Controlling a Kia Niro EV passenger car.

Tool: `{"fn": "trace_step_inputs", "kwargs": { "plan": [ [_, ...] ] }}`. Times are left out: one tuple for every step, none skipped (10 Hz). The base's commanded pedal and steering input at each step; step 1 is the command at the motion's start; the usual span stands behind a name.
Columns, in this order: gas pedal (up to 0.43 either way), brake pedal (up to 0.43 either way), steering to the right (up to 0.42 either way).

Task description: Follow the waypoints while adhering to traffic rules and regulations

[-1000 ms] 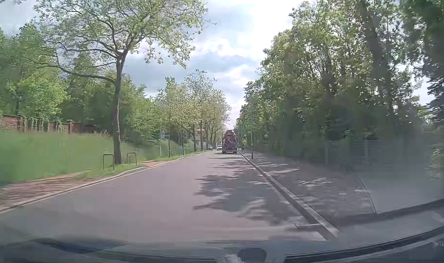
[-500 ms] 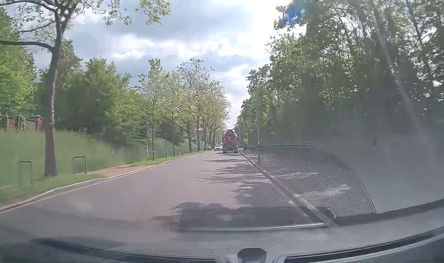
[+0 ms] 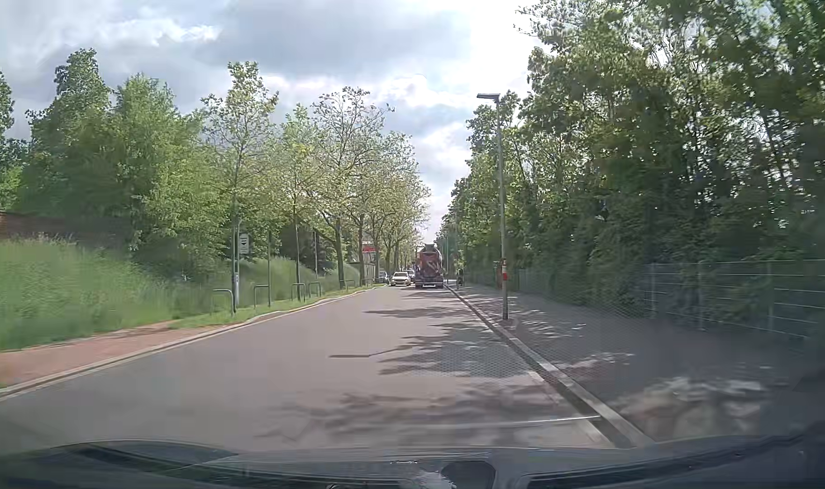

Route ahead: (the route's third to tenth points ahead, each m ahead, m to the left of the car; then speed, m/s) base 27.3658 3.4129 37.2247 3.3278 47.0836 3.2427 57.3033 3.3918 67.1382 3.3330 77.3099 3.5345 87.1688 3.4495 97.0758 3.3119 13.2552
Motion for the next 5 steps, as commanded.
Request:
{"fn": "trace_step_inputs", "kwargs": {
  "plan": [
    [0.067,0.000,-0.001],
    [0.067,0.000,-0.001],
    [0.067,0.000,0.000],
    [0.067,0.000,0.000],
    [0.067,0.000,0.000]
  ]
}}
